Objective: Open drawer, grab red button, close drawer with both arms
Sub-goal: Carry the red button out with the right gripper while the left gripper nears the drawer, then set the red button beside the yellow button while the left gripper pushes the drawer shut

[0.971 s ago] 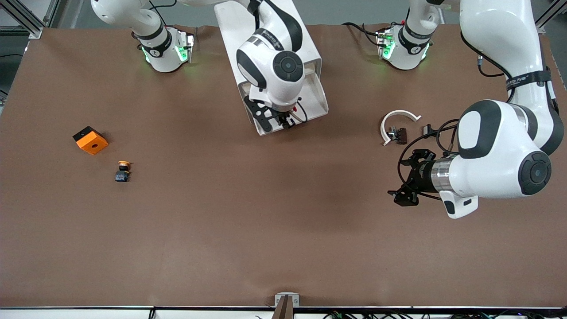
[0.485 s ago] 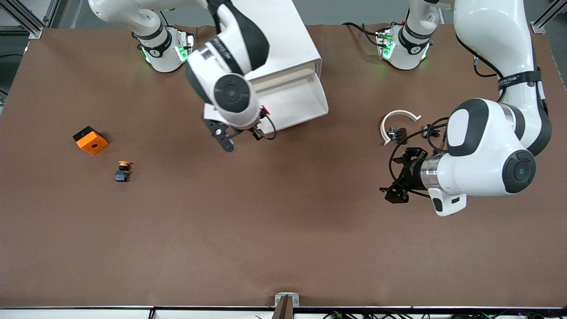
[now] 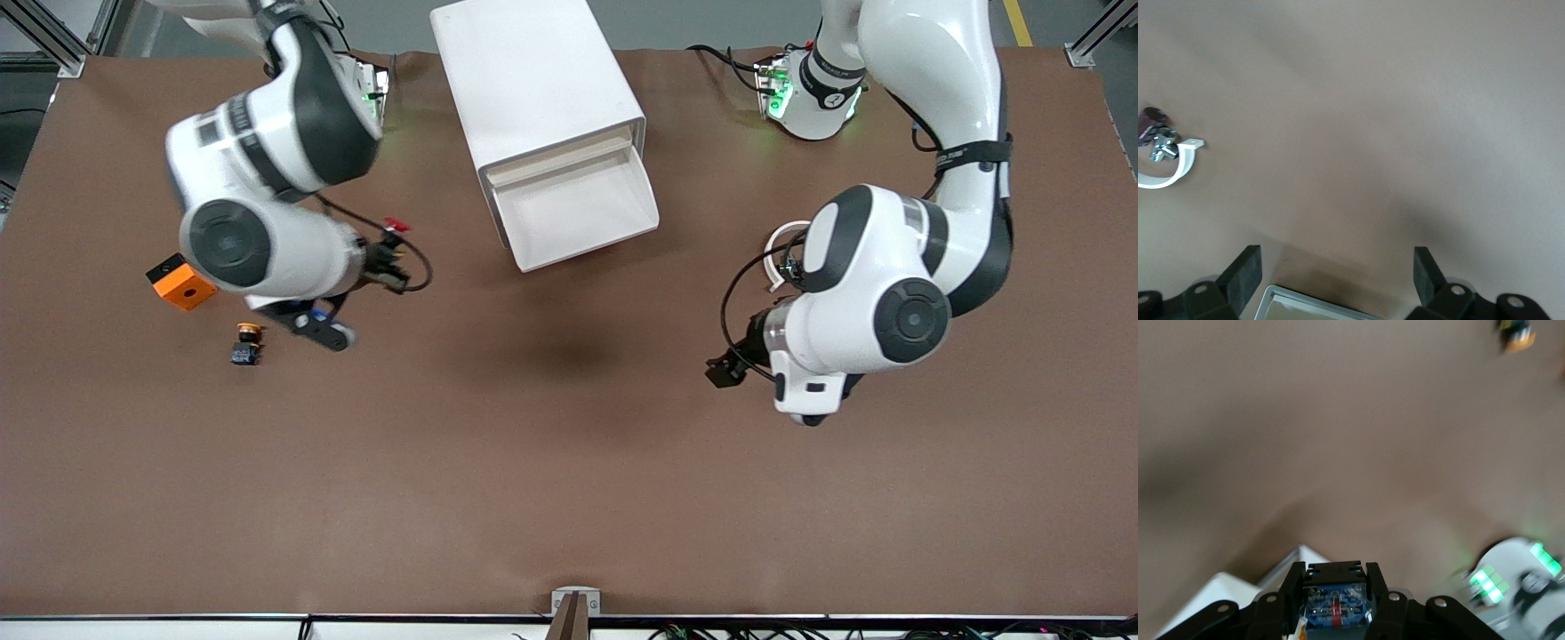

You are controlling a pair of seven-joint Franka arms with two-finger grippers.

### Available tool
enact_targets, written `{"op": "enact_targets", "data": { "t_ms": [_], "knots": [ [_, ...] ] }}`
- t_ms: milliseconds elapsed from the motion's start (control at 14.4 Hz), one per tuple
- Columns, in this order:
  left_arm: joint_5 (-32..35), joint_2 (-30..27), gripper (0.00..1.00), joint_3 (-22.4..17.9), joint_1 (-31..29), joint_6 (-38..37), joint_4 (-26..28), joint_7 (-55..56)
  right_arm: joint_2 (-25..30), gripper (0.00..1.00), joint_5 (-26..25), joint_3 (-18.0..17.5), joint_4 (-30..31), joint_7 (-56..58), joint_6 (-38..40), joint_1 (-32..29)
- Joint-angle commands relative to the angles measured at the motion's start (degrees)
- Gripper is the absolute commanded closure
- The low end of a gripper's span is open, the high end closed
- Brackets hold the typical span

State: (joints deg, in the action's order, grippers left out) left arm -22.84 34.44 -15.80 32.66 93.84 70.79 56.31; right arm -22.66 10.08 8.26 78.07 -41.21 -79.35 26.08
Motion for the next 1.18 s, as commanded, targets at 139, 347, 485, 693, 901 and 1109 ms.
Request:
{"op": "enact_targets", "data": {
  "t_ms": [139,347,485,693,901,1109],
  "knots": [
    [3.6,-6.83,0.0,1.38,7.06,12.93,15.22,-5.84,1.04,0.66,-5.67,-0.96,5.15,18.76,-5.0,-7.79],
    [3.68,-11.66,0.0,1.38,12.32,23.19,27.43,-7.7,0.69,0.66,-5.95,-0.96,9.28,28.6,-13.52,-12.53],
    [3.68,-12.21,0.0,1.47,15.84,27.27,31.68,-7.61,0.16,0.66,-6.3,-0.96,12.1,34.24,-20.1,-15.35],
    [3.68,-11.68,0.0,1.64,18.92,28.42,34.58,-7.53,-0.63,0.66,-8.84,-0.96,17.36,38.56,-32.05,-17.82],
    [3.51,-11.24,0.0,3.83,20.34,28.68,35.21,-7.09,-1.77,0.66,-10.08,-0.96,22.82,39.1,-42.79,-18.61],
    [3.51,-11.24,0.0,7.35,20.34,28.68,35.73,-6.91,-4.41,0.66,-10.08,-0.96,26.16,39.01,-50.88,-19.66]
  ]
}}
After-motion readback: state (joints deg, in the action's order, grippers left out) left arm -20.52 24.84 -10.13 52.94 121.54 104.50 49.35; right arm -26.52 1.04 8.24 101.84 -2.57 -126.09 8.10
